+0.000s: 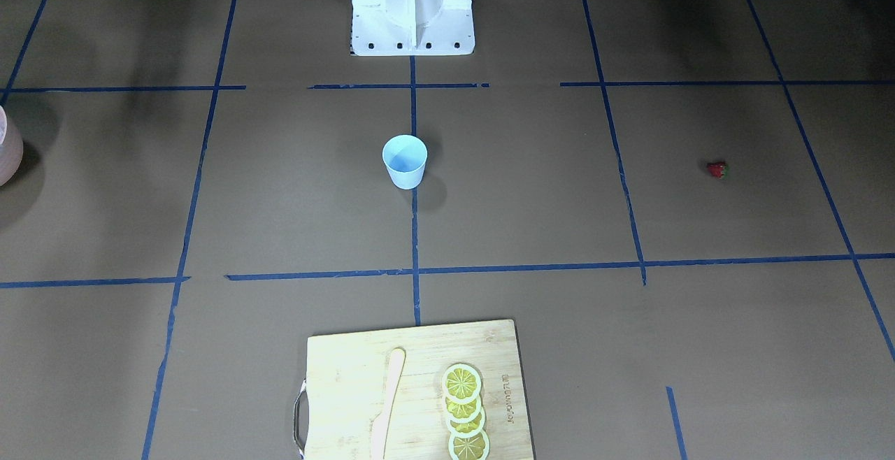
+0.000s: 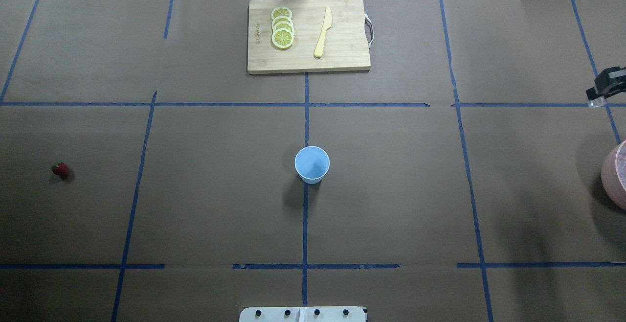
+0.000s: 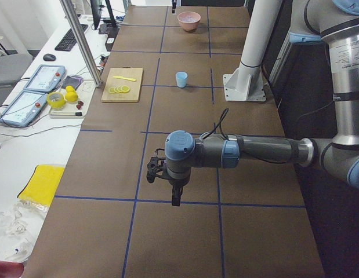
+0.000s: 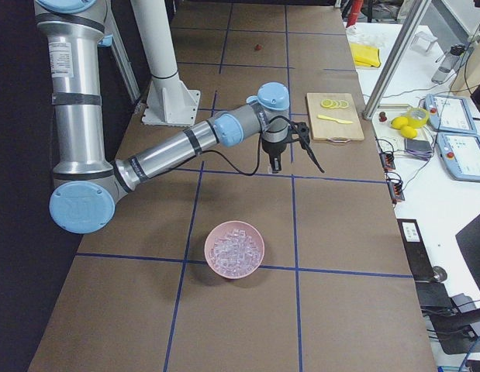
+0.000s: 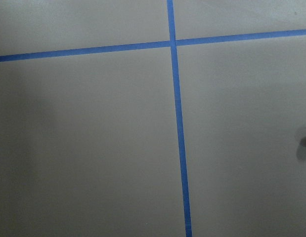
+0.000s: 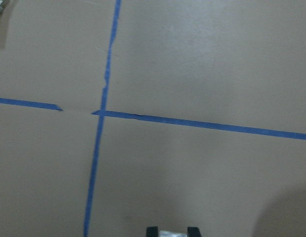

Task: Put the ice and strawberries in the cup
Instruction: 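Carry the ice cube with the right gripper over the light-blue cup, then open the right gripper to drop the ice cube into the cup, then move the right gripper back toward the pink bowl, then lower the right gripper into the bowl and grasp another ice cube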

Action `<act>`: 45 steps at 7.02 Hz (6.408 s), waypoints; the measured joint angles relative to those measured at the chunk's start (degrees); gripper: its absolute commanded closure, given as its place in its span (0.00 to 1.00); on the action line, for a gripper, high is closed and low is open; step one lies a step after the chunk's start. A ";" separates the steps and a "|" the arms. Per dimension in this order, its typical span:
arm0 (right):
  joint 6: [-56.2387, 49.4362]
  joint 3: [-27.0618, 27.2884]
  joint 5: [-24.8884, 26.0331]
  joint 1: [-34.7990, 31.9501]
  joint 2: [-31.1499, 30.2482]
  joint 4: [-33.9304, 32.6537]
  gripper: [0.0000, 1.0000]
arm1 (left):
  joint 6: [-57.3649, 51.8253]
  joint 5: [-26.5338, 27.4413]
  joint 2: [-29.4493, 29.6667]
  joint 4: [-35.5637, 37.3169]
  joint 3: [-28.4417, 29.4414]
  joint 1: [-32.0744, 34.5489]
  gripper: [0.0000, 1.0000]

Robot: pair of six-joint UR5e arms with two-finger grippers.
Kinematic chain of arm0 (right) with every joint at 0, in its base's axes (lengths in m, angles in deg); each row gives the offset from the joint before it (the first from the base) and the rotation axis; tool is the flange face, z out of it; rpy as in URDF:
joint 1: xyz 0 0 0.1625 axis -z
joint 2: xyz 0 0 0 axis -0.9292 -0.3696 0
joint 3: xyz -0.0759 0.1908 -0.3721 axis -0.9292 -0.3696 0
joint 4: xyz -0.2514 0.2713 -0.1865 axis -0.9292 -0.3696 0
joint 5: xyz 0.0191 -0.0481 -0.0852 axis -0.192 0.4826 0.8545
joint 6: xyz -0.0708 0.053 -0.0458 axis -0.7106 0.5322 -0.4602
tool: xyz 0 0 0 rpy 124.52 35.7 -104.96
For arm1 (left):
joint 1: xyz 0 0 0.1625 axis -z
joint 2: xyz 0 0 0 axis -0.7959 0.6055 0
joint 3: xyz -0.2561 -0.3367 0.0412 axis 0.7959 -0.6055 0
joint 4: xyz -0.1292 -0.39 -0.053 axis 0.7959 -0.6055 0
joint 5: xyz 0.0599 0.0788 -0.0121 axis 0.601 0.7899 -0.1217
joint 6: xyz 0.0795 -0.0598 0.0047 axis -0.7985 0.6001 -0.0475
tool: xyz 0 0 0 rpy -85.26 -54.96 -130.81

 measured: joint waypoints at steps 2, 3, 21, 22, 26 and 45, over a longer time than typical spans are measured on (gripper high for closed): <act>12.10 0.08 0.95 8.05 7.49 -0.14 1.00 | 0.01 -0.01 0.02 -0.18 -0.05 0.00 0.00; 18.50 0.09 3.43 13.00 11.43 -0.46 1.00 | -0.01 -0.01 0.08 -0.25 -0.08 0.00 0.00; 45.37 -17.86 32.08 42.76 41.97 -8.85 0.01 | -0.08 -0.18 0.14 -0.09 -0.01 -0.09 0.00; 44.86 -17.80 31.57 41.50 42.05 -9.02 0.01 | -0.08 -0.18 0.11 -0.08 0.00 -0.09 0.00; 25.09 -12.89 16.89 26.81 33.32 -9.19 0.01 | -0.08 -0.18 0.09 -0.14 0.08 -0.09 0.00; -30.02 -10.01 3.98 -3.33 -24.22 23.58 0.14 | -0.08 -0.27 -0.09 -0.26 -0.74 -0.09 0.00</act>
